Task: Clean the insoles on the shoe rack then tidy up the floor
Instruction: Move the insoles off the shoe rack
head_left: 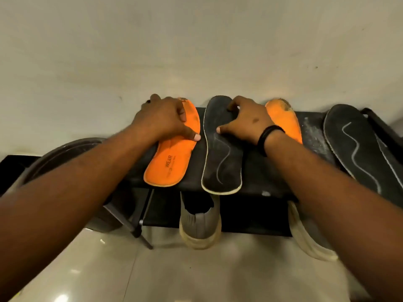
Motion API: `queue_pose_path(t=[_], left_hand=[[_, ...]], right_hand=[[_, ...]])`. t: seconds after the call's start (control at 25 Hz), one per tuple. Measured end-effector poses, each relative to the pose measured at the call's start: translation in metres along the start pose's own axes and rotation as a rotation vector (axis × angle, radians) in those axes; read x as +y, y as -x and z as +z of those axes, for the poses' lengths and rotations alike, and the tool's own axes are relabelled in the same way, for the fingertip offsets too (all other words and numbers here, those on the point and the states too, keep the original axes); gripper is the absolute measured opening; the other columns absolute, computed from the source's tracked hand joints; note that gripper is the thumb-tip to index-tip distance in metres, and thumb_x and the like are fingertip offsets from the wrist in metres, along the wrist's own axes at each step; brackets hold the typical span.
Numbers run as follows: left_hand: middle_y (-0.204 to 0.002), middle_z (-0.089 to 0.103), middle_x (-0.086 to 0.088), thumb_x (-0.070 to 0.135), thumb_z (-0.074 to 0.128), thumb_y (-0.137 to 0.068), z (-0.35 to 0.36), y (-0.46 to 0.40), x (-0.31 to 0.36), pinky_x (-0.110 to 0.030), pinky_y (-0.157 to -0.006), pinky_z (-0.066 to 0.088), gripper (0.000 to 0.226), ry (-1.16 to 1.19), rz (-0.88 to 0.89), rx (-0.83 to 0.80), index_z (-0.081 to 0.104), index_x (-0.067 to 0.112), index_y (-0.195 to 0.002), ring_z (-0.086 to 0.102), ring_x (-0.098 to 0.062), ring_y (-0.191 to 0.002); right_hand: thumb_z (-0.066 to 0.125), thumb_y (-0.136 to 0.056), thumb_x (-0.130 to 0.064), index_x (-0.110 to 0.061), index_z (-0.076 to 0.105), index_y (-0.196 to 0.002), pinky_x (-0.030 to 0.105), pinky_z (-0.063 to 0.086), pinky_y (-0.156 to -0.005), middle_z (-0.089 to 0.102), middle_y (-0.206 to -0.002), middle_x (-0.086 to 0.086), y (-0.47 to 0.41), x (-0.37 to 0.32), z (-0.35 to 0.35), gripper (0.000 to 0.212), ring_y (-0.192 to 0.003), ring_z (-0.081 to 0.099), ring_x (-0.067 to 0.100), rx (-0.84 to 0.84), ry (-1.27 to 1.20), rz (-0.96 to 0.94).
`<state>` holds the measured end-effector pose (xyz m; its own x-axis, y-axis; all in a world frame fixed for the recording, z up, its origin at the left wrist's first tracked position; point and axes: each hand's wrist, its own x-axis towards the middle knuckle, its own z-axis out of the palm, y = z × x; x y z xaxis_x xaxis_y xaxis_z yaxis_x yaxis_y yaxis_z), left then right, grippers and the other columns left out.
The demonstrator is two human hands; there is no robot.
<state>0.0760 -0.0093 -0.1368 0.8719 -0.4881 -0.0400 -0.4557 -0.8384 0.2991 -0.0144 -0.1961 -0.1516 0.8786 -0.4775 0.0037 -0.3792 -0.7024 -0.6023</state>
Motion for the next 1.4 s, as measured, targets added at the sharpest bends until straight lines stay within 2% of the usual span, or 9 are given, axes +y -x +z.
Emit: queue_pose_path(t=[0.12, 0.24, 0.4, 0.6, 0.72, 0.8, 0.96, 1.24, 1.4], left_hand=[[-0.127, 0.062, -0.008, 0.056, 0.089, -0.062, -0.014, -0.004, 0.003, -0.040, -0.098, 0.048, 0.063, -0.028, 0.021, -0.056, 0.070, 0.025, -0.113, 0.055, -0.030, -0.119], [-0.135, 0.060, -0.009, 0.050, 0.087, -0.069, -0.013, 0.014, 0.008, -0.036, -0.094, 0.051, 0.076, -0.065, 0.022, -0.084, 0.062, 0.017, -0.133, 0.056, -0.030, -0.122], [-0.139, 0.056, -0.011, 0.042, 0.087, -0.071, 0.002, 0.046, 0.002, -0.043, -0.100, 0.049, 0.084, 0.129, -0.043, 0.069, 0.050, 0.018, -0.143, 0.052, -0.032, -0.128], [-0.120, 0.065, -0.012, 0.047, 0.080, -0.074, 0.020, 0.088, -0.016, -0.041, -0.086, 0.050, 0.059, 0.332, -0.058, 0.378, 0.066, 0.020, -0.124, 0.063, -0.033, -0.107], [-0.085, 0.069, -0.007, 0.043, 0.068, -0.089, 0.023, 0.137, 0.013, -0.038, -0.071, 0.051, 0.027, 0.510, 0.090, 0.510, 0.072, 0.017, -0.084, 0.065, -0.026, -0.080], [-0.060, 0.064, -0.009, 0.045, 0.060, -0.097, 0.030, 0.178, 0.044, -0.039, -0.056, 0.051, 0.047, 0.756, 0.143, 0.329, 0.062, 0.012, -0.063, 0.062, -0.026, -0.057], [-0.054, 0.058, -0.011, 0.044, 0.055, -0.100, 0.082, 0.226, 0.079, -0.027, -0.038, 0.042, 0.055, 1.098, 0.009, 0.047, 0.055, 0.003, -0.062, 0.055, -0.020, -0.039], [-0.081, 0.074, -0.017, 0.022, 0.073, -0.091, 0.212, 0.258, 0.060, -0.029, -0.059, 0.060, 0.028, 0.994, -0.158, -0.602, 0.070, -0.006, -0.094, 0.071, -0.021, -0.061], [-0.084, 0.075, -0.016, 0.013, 0.076, -0.088, 0.287, 0.253, 0.051, -0.027, -0.061, 0.060, 0.021, 0.990, -0.386, -0.640, 0.072, -0.006, -0.098, 0.074, -0.020, -0.065]], right_hand=[[0.079, -0.074, -0.001, -0.018, 0.056, -0.132, 0.039, 0.060, -0.066, 0.059, -0.119, 0.006, 0.014, -0.006, -0.022, 0.064, -0.082, 0.065, 0.026, -0.101, -0.248, 0.044], [0.070, -0.075, 0.016, -0.014, 0.050, -0.138, 0.031, 0.054, -0.050, 0.061, -0.083, 0.011, 0.042, -0.013, -0.036, 0.073, -0.056, 0.058, 0.022, -0.086, -0.456, 0.101], [0.061, -0.079, 0.017, -0.011, 0.051, -0.134, 0.040, 0.059, -0.064, 0.061, -0.081, 0.012, 0.086, -0.012, -0.035, 0.062, -0.066, 0.062, 0.025, 0.072, -0.686, 0.141], [0.062, -0.081, 0.016, 0.001, 0.062, -0.113, 0.047, 0.060, -0.074, 0.069, -0.106, 0.028, 0.138, 0.000, -0.051, 0.034, -0.087, 0.070, 0.038, 0.143, -0.821, 0.172], [0.063, -0.082, 0.015, 0.005, 0.062, -0.113, 0.048, 0.059, -0.083, 0.071, -0.106, 0.023, 0.173, 0.011, -0.066, 0.032, -0.092, 0.071, 0.035, 0.067, -0.896, 0.192], [0.065, -0.080, 0.015, 0.003, 0.063, -0.106, 0.038, 0.061, -0.071, 0.071, -0.103, 0.020, 0.201, 0.025, -0.067, 0.028, -0.083, 0.072, 0.029, -0.038, -0.956, 0.216], [0.065, -0.082, 0.013, -0.005, 0.065, -0.079, 0.031, 0.060, -0.063, 0.073, -0.085, 0.010, 0.247, 0.071, -0.056, 0.018, -0.074, 0.072, 0.019, -0.248, -0.854, 0.355], [0.056, -0.088, 0.014, 0.002, 0.064, -0.103, 0.036, 0.062, -0.061, 0.072, -0.083, 0.013, 0.260, 0.162, 0.004, 0.022, -0.072, 0.071, 0.023, -0.555, -0.579, 0.797], [0.055, -0.090, 0.010, 0.000, 0.064, -0.093, 0.035, 0.060, -0.075, 0.069, -0.077, 0.013, 0.254, 0.211, 0.064, 0.014, -0.071, 0.068, 0.023, -0.600, -0.525, 0.975]])
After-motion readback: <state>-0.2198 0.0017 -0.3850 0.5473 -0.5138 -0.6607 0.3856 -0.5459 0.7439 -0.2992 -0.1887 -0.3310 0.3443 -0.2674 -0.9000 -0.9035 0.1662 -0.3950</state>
